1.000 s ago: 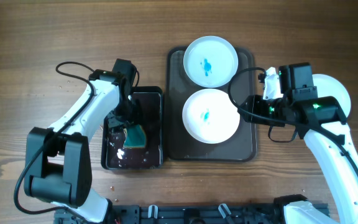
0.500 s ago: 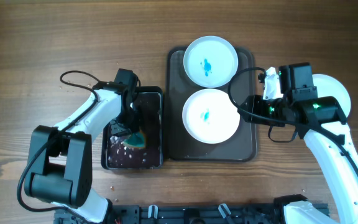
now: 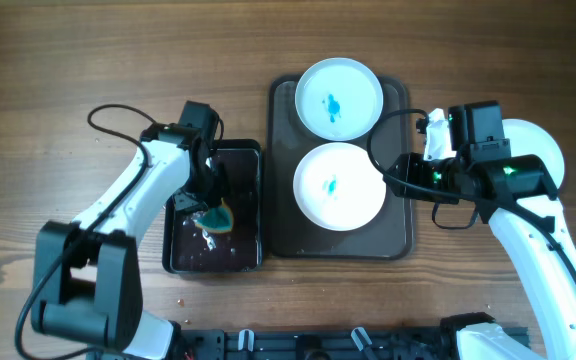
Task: Clean dirty plates on tray and stack at the side
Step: 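Lift the sponge with the left gripper while the right tilts the plate, then scrub the tilted plate's surface with the sponge in the left gripper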
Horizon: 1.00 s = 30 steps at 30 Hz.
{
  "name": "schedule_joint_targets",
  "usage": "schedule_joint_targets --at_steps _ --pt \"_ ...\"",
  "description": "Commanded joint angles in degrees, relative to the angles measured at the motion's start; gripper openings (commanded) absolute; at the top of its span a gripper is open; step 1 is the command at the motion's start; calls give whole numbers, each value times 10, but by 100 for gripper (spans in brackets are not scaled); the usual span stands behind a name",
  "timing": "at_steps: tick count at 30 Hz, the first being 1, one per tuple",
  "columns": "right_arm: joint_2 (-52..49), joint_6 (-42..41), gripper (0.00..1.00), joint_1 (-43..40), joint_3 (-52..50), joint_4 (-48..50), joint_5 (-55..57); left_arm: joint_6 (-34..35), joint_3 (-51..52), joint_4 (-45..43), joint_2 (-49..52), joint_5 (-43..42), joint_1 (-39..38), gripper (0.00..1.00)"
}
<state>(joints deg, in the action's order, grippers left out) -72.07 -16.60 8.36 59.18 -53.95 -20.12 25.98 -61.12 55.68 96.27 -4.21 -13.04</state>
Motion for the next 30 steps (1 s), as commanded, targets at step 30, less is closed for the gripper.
schedule_joint_targets --at_steps 30 --pt "-355 32 8 -1 0 148 21 -23 -164 -22 -4 -110 -96 4"
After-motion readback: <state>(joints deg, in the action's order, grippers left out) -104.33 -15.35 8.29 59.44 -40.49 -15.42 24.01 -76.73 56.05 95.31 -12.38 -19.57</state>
